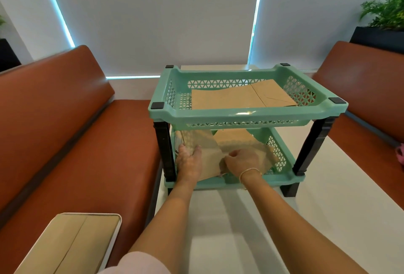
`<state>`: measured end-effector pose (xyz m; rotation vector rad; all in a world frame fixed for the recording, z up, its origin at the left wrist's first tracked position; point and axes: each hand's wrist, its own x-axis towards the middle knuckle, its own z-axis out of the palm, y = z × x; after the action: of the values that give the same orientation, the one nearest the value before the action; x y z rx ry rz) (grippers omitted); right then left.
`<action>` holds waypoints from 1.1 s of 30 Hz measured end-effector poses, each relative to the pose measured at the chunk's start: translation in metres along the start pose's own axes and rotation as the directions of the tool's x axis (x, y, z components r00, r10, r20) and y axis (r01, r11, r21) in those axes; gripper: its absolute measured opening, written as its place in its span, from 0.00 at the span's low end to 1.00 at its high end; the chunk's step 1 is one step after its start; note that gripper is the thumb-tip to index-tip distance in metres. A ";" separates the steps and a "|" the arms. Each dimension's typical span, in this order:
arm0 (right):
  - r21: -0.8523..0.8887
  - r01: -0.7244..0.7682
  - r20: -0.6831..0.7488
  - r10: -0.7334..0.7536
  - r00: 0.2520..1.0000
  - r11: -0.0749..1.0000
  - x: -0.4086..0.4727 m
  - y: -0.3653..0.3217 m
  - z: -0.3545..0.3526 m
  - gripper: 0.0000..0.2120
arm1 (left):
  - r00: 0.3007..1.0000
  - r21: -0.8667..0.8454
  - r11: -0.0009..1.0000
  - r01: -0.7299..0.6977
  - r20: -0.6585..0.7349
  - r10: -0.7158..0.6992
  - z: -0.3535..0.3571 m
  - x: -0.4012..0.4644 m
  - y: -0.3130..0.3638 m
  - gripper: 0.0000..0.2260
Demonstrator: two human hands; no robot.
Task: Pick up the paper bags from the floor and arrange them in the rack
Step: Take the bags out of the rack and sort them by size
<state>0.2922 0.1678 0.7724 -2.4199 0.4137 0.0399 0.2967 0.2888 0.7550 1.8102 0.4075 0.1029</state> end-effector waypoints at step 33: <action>0.538 -0.131 0.166 0.048 0.985 0.833 0.021 0.012 0.002 0.13 | 1.000 -0.001 1.000 0.010 0.020 -0.010 0.000 -0.001 0.000 0.27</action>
<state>0.3084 0.1544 0.7611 -1.8132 0.4057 0.1230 0.2958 0.2880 0.7555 1.8068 0.4023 0.0773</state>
